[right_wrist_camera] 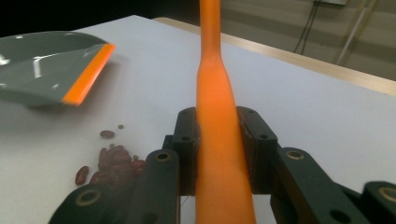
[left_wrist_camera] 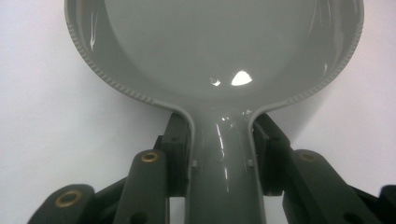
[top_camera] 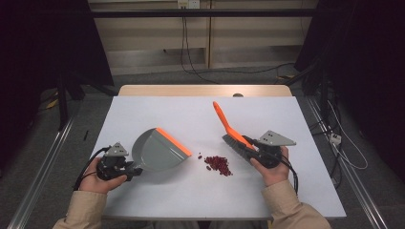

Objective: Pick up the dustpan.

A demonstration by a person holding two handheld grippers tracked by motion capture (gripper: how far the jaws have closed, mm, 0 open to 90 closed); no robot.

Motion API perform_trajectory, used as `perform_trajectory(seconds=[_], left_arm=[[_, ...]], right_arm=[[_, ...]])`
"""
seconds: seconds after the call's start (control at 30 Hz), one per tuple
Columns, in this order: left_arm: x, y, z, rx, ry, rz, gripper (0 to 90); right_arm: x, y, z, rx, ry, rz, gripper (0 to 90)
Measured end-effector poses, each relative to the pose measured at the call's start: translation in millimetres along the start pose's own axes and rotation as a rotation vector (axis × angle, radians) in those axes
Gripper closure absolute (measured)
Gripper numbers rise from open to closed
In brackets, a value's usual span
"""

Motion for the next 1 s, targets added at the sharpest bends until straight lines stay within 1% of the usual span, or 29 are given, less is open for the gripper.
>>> perform_trajectory(seconds=[0.03, 0.1, 0.13, 0.2, 0.23, 0.3, 0.33, 0.4, 0.5, 0.53, 0.57, 0.6, 0.63, 0.67, 0.7, 0.73, 0.77, 0.8, 0.83, 0.87, 0.9, 0.93, 0.97, 1.0], left_arm=[[-3.0, 1.3, 0.1, 0.007, 0.011, 0.020, 63.3], [-9.0, 5.6, 0.3, 0.023, 0.038, 0.038, 63.2], [-12.4, 8.4, 0.5, 0.040, 0.049, 0.060, 63.2], [-18.4, 14.5, -0.4, 0.059, 0.078, 0.079, 63.2], [-22.1, 18.0, -1.2, 0.064, 0.083, 0.090, 63.2], [-27.4, 23.4, -3.6, 0.081, 0.103, 0.112, 63.1], [-29.5, 26.2, -4.7, 0.087, 0.107, 0.120, 63.1], [-33.0, 31.1, -6.5, 0.092, 0.120, 0.122, 63.1], [-37.3, 35.2, -8.3, 0.101, 0.146, 0.131, 63.1], [-38.6, 36.1, -8.3, 0.103, 0.149, 0.133, 63.1], [-38.7, 36.2, -8.3, 0.123, 0.169, 0.135, 63.1], [-39.9, 37.8, -8.1, 0.114, 0.162, 0.136, 63.1], [-39.7, 38.2, -7.9, 0.130, 0.170, 0.138, 63.1], [-39.5, 39.4, -7.8, 0.134, 0.178, 0.139, 63.1], [-38.2, 38.8, -7.8, 0.159, 0.198, 0.136, 63.1], [-38.7, 40.0, -7.7, 0.158, 0.198, 0.138, 63.1], [-40.5, 41.7, -7.7, 0.137, 0.178, 0.141, 63.1], [-39.9, 41.3, -8.3, 0.157, 0.201, 0.142, 63.1], [-41.9, 43.0, -8.5, 0.141, 0.183, 0.145, 63.0], [-41.1, 42.3, -9.3, 0.167, 0.206, 0.150, 63.0], [-42.3, 44.0, -9.8, 0.159, 0.205, 0.151, 63.0], [-43.4, 45.4, -10.2, 0.163, 0.204, 0.156, 63.0], [-45.1, 47.1, -10.6, 0.152, 0.187, 0.163, 63.1], [-45.9, 48.5, -11.1, 0.152, 0.188, 0.159, 63.0]], right_arm=[[1.7, -0.1, 0.2, 0.003, -0.003, 0.018, 71.1], [5.8, 0.4, 1.0, 0.010, -0.010, 0.051, 71.2], [8.2, 1.1, 1.6, 0.008, -0.008, 0.065, 71.2], [12.9, 2.5, 2.7, 0.008, -0.019, 0.081, 71.2], [15.1, 3.3, 2.9, 0.009, -0.024, 0.092, 71.2], [18.7, 4.7, 3.4, 0.011, -0.032, 0.097, 71.2], [20.2, 5.3, 3.7, 0.013, -0.049, 0.104, 71.2], [23.3, 6.3, 5.3, 0.021, -0.067, 0.124, 71.1], [27.4, 7.5, 9.7, 0.033, -0.093, 0.141, 71.2], [28.9, 7.8, 11.4, 0.034, -0.103, 0.141, 71.2], [30.7, 7.5, 12.2, 0.025, -0.109, 0.142, 71.1], [32.7, 7.0, 12.3, 0.025, -0.118, 0.148, 71.2], [34.6, 6.5, 12.5, 0.027, -0.122, 0.149, 71.2], [36.5, 6.2, 13.0, 0.025, -0.127, 0.154, 71.2], [38.4, 6.1, 13.8, 0.023, -0.127, 0.155, 71.2], [40.5, 5.9, 14.1, 0.025, -0.126, 0.153, 71.1], [42.7, 5.7, 14.4, 0.028, -0.127, 0.154, 71.1], [44.5, 5.7, 14.7, 0.030, -0.124, 0.148, 71.1], [45.8, 5.7, 15.1, 0.029, -0.119, 0.148, 71.1], [46.7, 5.9, 15.3, 0.029, -0.111, 0.151, 71.0], [47.5, 5.9, 15.0, 0.032, -0.101, 0.152, 71.0], [47.9, 6.0, 14.9, 0.034, -0.091, 0.148, 71.0], [48.3, 6.2, 15.1, 0.033, -0.084, 0.148, 71.0], [48.8, 6.2, 14.9, 0.035, -0.083, 0.150, 71.0]])
Point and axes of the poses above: each handheld gripper's, and its own axes: y roughly forward along the jaws, z roughly out of its underside, x roughly to its left, the point moved 3 cm from there along y, roughly forward along the jaws, and after that the axes turned 12 degrees about z, right-handed, at the moved point
